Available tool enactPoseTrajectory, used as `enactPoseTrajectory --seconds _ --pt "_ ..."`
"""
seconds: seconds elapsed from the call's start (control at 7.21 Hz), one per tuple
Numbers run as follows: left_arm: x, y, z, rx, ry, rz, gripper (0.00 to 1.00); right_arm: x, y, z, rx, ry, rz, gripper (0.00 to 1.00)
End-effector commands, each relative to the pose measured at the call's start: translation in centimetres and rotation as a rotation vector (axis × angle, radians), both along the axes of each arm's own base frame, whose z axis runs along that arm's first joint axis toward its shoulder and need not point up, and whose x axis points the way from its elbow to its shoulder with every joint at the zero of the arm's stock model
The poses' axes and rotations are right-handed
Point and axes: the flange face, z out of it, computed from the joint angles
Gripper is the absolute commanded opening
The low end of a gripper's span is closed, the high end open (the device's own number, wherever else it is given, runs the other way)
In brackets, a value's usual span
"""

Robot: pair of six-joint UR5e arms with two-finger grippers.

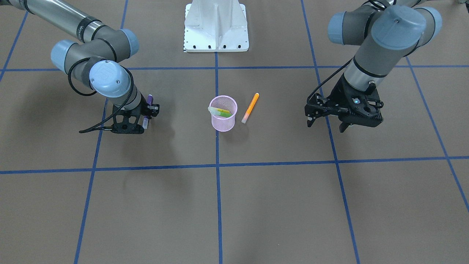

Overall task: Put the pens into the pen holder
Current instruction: 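Lower the right gripper onto the purple marker and grasp it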

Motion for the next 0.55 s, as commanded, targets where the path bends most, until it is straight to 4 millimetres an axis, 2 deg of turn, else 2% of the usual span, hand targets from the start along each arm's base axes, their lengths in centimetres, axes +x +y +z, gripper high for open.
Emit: enactPoseTrajectory --seconds 0.0,0.42 --pt "-0.02 0.02 0.01 0.000 0.000 0.000 0.99 0.00 0.09 -0.12 -0.014 -0.012 -0.008 0.48" --pt "-0.11 -0.01 0.11 0.000 -0.001 -0.001 0.99 -0.16 0.23 -0.13 -0.052 -0.012 0.016 0.47"
